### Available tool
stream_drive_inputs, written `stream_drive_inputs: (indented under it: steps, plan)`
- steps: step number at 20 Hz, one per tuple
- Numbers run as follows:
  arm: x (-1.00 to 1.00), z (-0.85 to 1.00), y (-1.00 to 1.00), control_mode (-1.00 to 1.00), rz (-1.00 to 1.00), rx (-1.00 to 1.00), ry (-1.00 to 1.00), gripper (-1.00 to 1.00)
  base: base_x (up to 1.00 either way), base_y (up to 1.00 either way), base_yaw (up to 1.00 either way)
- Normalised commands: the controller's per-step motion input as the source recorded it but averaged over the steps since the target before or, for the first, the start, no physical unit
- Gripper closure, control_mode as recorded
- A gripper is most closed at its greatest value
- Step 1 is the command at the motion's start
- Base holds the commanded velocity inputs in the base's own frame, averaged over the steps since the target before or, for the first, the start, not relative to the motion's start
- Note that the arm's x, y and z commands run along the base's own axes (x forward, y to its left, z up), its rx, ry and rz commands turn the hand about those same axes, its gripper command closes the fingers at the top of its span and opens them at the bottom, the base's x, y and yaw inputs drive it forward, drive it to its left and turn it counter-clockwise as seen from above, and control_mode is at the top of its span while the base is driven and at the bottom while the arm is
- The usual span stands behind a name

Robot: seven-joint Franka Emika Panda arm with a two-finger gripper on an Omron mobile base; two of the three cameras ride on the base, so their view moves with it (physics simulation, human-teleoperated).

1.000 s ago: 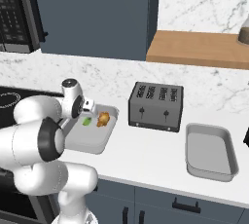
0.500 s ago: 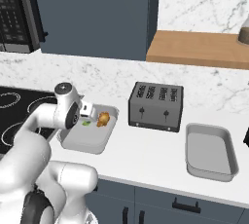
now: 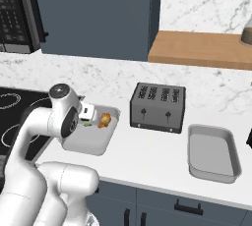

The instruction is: Place one lemon wedge and one chicken drumstick in each tupperware on the nearby counter, to pack two identical lunches.

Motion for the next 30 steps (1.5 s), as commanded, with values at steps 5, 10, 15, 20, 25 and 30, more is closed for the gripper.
stream_drive_inputs:
  steps: [5, 10, 15, 20, 25, 30]
  plan:
    - [-0.75, 0.42, -0.03, -1.0, -0.12, -0.01, -0.02, -1.0, 0.0, 0.0, 0.0]
    - [-0.74, 0.48, 0.0, -1.0, -0.16, -0.02, -0.02, -1.0, 0.0, 0.0, 0.0]
    - [-0.45, 0.23, -0.12, -1.0, -0.01, 0.0, -0.07, -1.0, 0.0, 0.0, 0.0]
    - [-0.35, -0.04, -0.2, -1.0, 0.05, 0.0, -0.2, -1.0, 0.0, 0.0, 0.0]
    - [-0.16, -0.01, 0.0, -1.0, 0.04, 0.0, -0.06, -1.0, 0.0, 0.0, 0.0]
    - [-0.01, 0.0, 0.0, -1.0, 0.01, 0.0, -0.01, -1.0, 0.0, 0.0, 0.0]
